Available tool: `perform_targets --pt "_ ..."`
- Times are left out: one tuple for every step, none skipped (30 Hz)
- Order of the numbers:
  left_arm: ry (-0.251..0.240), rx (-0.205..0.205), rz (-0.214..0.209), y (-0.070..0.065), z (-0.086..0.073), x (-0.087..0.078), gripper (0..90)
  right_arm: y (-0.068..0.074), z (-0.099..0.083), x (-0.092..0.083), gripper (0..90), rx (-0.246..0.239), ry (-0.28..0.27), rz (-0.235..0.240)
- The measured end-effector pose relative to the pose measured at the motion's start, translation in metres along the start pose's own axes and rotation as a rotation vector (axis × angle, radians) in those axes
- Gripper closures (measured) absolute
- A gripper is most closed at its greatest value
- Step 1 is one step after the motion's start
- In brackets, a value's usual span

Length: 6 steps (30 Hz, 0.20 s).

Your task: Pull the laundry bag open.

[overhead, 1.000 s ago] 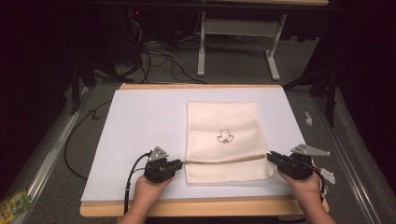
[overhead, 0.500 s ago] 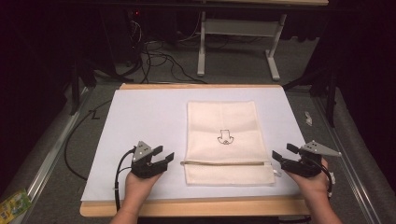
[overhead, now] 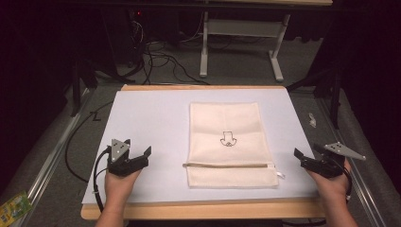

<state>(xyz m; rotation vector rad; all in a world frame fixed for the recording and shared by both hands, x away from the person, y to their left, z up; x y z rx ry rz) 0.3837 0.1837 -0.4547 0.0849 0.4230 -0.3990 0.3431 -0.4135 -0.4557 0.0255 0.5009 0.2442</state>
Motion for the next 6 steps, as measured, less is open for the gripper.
perform_targets --pt "0.003 0.007 0.002 -0.0007 -0.0002 0.0001 17.5 0.0011 -0.0001 0.0004 16.4 -0.005 0.002 0.001" --pt "0.005 0.011 0.005 -0.0007 -0.0005 -0.0002 17.5 0.0022 -0.0001 0.0007 16.4 -0.005 0.004 0.001" --pt "0.005 0.013 0.006 -0.0003 -0.0007 -0.0009 17.5 0.0023 0.0003 0.0014 16.4 -0.014 0.001 0.003" --pt "0.005 0.012 0.007 0.0006 -0.001 -0.0021 17.3 0.0028 0.0008 0.0018 16.4 -0.009 0.003 0.002" --pt "0.005 0.008 0.011 0.0019 -0.0013 -0.0036 17.2 0.0032 0.0017 0.0026 16.4 -0.007 0.001 0.002" --pt "0.002 0.002 0.013 0.0033 -0.0017 -0.0052 17.1 0.0037 0.0028 0.0038 16.4 -0.007 -0.004 0.002"
Point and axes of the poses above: each handheld gripper's, and its own axes: x roughly forward along the jaws, z roughly out of its top, y roughly to its left, the point moved 3 cm from there along x, roughly forward along the jaws, and after that the axes turned 1 degree about z, right-handed, at the moved point
